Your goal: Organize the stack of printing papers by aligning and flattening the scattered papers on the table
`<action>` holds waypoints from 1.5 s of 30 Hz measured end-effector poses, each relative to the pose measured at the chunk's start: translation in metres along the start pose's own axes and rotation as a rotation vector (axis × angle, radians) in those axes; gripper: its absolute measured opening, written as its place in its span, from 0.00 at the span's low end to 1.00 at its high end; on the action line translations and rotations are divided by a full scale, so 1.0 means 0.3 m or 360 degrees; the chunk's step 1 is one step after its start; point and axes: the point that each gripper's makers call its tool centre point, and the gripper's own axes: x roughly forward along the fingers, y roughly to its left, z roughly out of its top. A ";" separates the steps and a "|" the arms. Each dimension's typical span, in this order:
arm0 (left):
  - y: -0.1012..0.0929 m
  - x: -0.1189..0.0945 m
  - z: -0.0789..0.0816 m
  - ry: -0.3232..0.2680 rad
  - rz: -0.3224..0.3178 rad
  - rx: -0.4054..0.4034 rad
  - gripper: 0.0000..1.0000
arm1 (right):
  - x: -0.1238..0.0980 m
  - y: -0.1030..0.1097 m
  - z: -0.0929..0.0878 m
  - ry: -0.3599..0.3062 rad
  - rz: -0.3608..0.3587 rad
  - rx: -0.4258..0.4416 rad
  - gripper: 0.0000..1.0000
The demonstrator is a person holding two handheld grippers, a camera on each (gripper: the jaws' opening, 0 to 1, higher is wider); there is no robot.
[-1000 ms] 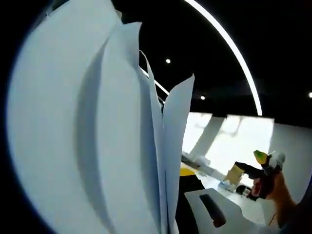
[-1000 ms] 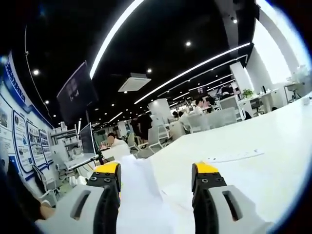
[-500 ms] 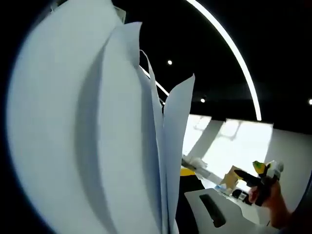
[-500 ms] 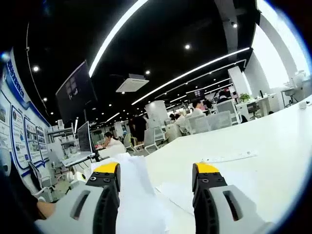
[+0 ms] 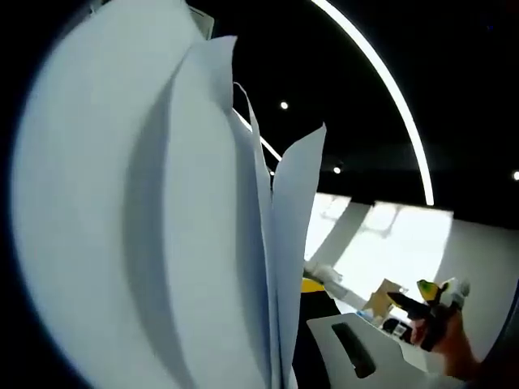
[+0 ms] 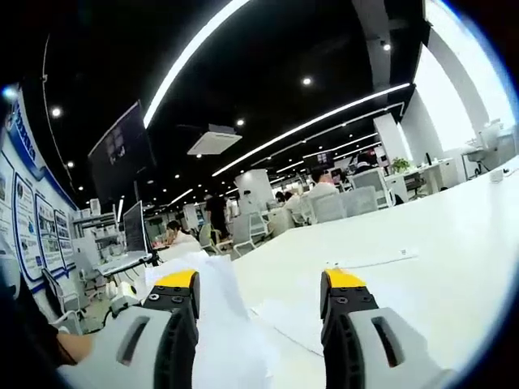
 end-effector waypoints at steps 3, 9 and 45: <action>-0.001 0.000 0.001 0.0000 -0.0001 -0.0004 0.06 | -0.012 -0.004 0.007 -0.0013 -0.0010 0.0004 0.56; 0.000 -0.001 0.003 -0.0001 0.0000 -0.0007 0.06 | -0.024 -0.014 0.005 -0.0020 -0.0025 0.0012 0.56; -0.005 -0.006 0.008 -0.0005 0.0004 -0.0009 0.06 | -0.089 -0.119 -0.035 0.0031 -0.0216 -0.0025 0.84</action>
